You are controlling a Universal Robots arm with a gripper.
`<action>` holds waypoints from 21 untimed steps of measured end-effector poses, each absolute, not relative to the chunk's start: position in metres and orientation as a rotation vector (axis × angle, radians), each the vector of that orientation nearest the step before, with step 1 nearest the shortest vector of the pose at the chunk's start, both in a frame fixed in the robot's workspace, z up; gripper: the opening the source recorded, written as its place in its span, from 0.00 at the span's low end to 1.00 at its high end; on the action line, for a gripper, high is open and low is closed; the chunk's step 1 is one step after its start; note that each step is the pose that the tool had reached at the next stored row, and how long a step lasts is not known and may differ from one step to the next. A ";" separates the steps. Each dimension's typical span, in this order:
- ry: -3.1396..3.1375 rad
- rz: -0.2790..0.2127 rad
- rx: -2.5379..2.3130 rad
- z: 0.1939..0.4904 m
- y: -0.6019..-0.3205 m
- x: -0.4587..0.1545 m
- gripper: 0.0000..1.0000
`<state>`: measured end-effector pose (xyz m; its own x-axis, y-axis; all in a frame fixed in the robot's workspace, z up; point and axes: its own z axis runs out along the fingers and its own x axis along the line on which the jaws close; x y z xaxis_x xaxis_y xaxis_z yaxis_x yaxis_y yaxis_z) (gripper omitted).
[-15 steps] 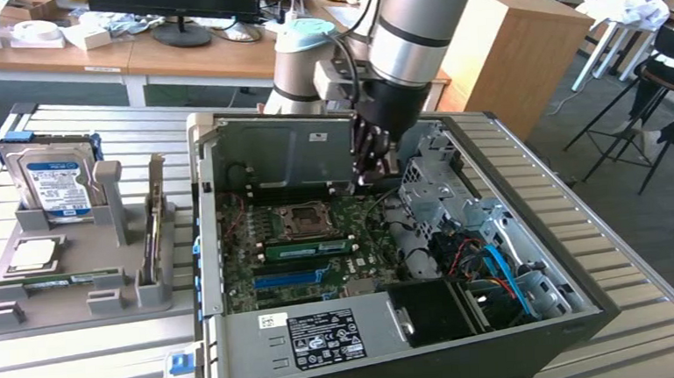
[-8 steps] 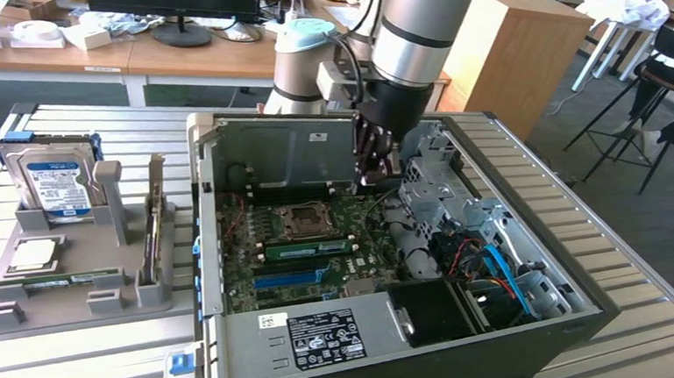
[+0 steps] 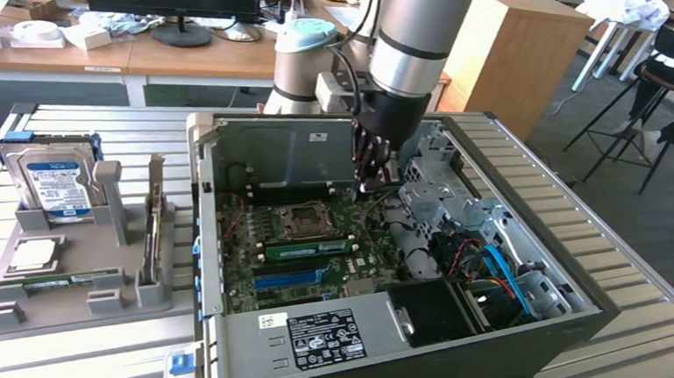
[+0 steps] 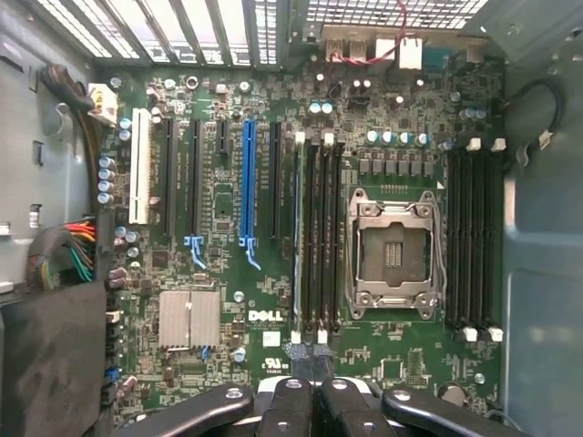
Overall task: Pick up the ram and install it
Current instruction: 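Press down the ram until it locks into place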
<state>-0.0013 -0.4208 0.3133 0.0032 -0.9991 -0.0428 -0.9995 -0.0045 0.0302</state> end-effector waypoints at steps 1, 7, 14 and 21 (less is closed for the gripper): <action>2.210 0.081 -2.219 0.312 -0.421 -0.001 0.10; 2.210 0.081 -2.219 0.301 -0.421 -0.001 0.10; 2.210 0.080 -2.219 0.289 -0.421 -0.001 0.10; 2.210 0.080 -2.218 0.276 -0.421 -0.001 0.10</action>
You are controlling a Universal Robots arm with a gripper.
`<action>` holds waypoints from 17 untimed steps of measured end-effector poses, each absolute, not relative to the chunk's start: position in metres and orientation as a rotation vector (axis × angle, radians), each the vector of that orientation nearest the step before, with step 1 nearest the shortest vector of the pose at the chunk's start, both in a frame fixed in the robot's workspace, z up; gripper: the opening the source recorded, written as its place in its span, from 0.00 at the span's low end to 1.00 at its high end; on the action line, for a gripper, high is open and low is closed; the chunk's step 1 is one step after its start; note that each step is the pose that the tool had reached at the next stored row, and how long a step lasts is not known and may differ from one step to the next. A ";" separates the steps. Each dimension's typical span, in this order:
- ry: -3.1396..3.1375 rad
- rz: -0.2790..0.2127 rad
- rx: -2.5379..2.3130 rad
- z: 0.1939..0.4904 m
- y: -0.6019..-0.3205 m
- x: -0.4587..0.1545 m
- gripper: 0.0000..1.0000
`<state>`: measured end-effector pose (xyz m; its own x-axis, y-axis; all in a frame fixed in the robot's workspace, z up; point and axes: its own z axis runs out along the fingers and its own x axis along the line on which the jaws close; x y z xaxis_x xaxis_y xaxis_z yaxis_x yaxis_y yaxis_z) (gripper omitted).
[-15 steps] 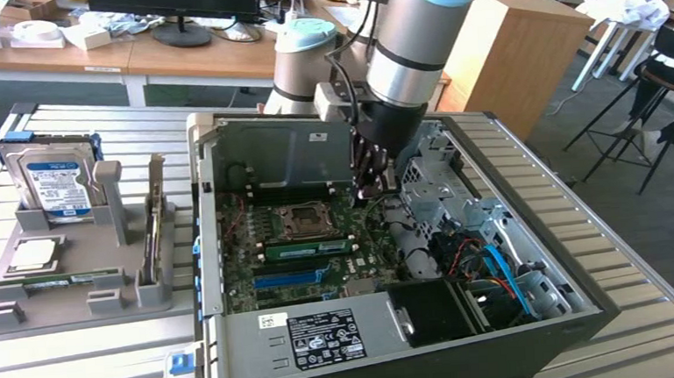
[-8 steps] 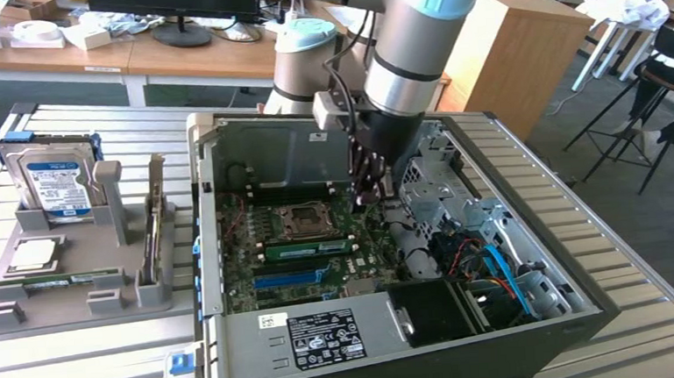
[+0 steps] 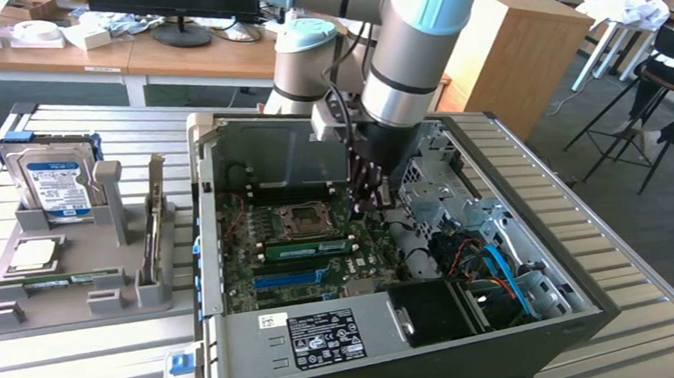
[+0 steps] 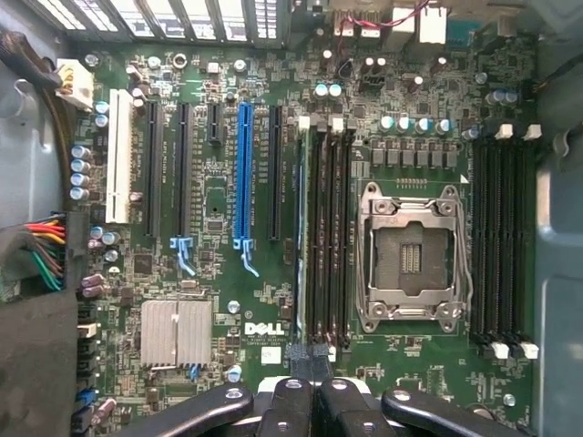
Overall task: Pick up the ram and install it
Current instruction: 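Press down the ram until it locks into place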
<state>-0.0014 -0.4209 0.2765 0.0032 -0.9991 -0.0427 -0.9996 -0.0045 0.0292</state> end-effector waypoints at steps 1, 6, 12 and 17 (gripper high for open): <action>2.210 0.080 -2.218 0.275 -0.421 -0.001 0.10; 2.210 0.080 -2.218 0.267 -0.421 -0.001 0.10; 2.210 0.080 -2.218 0.257 -0.421 -0.001 0.10; 2.210 0.079 -2.218 0.257 -0.421 -0.001 0.10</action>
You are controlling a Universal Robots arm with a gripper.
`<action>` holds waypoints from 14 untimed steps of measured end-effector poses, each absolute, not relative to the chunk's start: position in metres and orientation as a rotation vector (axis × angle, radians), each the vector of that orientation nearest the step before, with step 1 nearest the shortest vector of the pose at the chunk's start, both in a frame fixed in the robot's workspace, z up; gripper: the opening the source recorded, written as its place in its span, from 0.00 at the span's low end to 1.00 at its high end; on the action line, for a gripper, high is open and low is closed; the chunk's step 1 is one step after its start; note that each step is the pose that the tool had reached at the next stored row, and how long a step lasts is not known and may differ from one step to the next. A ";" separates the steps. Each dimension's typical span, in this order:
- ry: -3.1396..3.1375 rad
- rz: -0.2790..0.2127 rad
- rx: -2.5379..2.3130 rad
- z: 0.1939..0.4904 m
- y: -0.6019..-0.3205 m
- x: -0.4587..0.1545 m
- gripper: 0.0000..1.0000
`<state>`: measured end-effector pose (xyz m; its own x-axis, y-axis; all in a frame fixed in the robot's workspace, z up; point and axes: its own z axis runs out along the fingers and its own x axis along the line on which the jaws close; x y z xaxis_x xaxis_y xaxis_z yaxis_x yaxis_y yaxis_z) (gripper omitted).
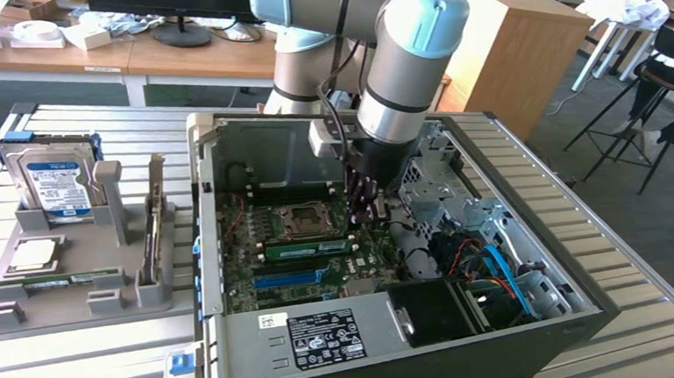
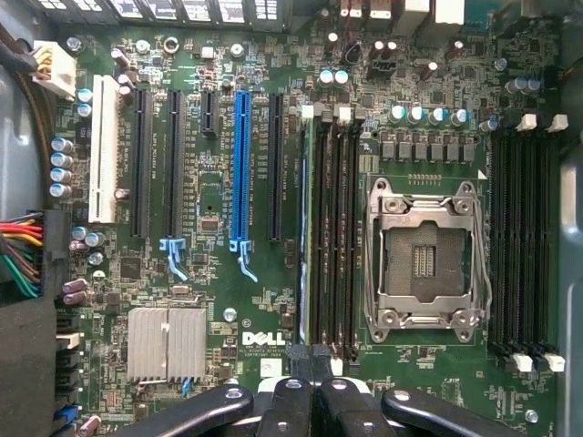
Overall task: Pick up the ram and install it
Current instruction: 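Press down the ram until it locks into place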
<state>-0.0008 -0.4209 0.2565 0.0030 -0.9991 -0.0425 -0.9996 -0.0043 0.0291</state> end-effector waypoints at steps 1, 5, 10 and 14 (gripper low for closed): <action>2.210 0.080 -2.218 0.256 -0.421 0.002 0.10; 2.210 0.081 -2.219 0.256 -0.421 0.007 0.10; 2.210 0.081 -2.219 0.251 -0.421 0.007 0.10; 2.210 0.080 -2.219 0.244 -0.421 0.007 0.10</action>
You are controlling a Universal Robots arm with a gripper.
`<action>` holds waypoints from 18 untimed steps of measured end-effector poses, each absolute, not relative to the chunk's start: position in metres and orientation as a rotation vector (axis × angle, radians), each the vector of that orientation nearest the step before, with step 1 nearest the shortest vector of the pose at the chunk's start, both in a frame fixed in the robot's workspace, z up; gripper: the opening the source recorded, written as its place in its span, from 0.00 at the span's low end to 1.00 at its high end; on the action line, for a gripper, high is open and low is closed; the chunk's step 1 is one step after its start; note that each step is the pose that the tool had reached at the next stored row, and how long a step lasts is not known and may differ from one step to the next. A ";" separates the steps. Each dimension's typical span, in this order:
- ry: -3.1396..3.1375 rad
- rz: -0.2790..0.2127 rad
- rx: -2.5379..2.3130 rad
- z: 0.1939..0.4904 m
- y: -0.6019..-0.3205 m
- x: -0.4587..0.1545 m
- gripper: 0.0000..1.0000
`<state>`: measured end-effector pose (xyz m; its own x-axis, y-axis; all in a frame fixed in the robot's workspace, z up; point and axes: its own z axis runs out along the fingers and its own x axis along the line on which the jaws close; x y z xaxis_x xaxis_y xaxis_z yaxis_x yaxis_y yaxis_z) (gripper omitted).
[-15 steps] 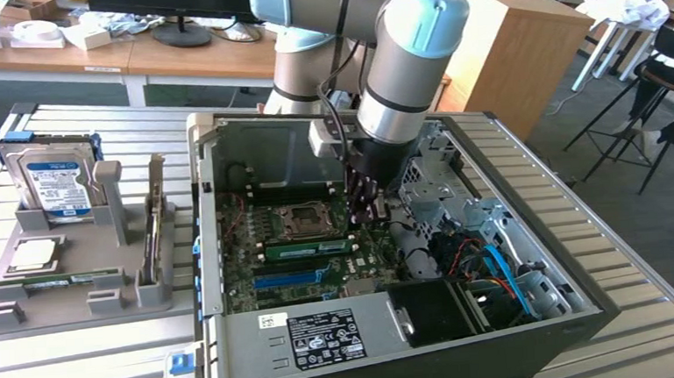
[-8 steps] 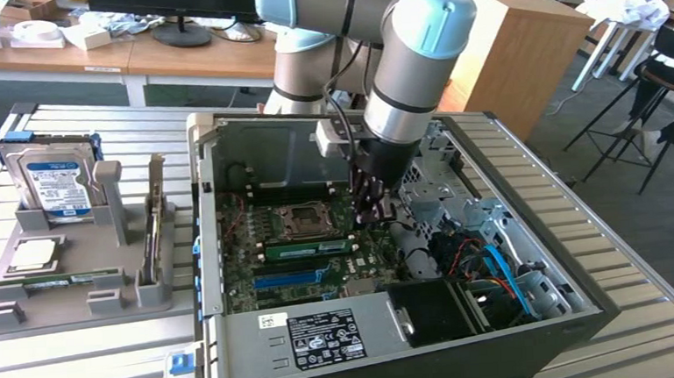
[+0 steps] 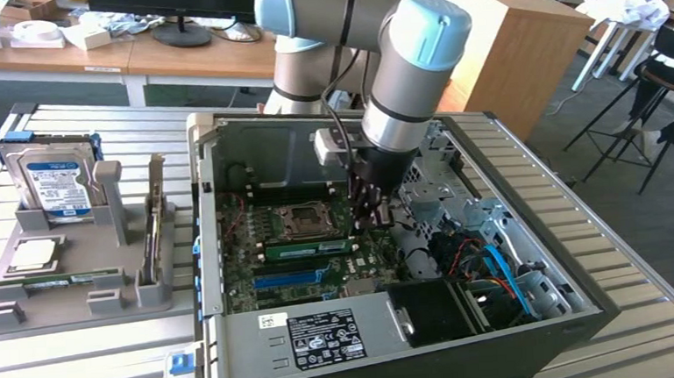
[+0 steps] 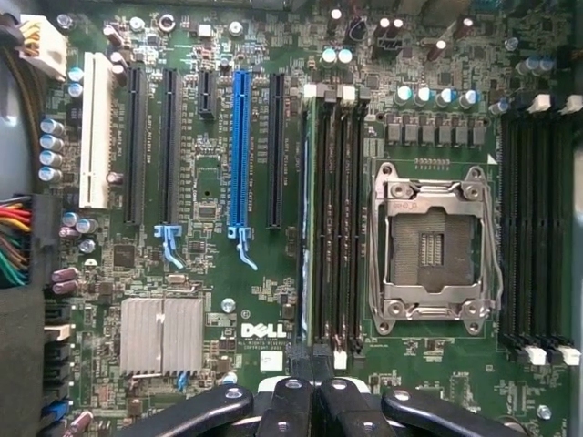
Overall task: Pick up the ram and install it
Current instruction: 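Press down the ram until it locks into place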
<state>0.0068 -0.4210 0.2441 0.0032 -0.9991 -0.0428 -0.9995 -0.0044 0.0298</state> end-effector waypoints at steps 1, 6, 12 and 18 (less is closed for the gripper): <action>2.210 0.080 -2.218 0.243 -0.421 0.007 0.10; 2.210 0.080 -2.219 0.241 -0.421 0.007 0.10; 2.210 0.079 -2.218 0.235 -0.421 0.007 0.10; 2.210 0.079 -2.218 0.232 -0.421 0.007 0.10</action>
<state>0.0068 -0.4206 0.2324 0.0032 -0.9991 -0.0428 -0.9996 -0.0044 0.0287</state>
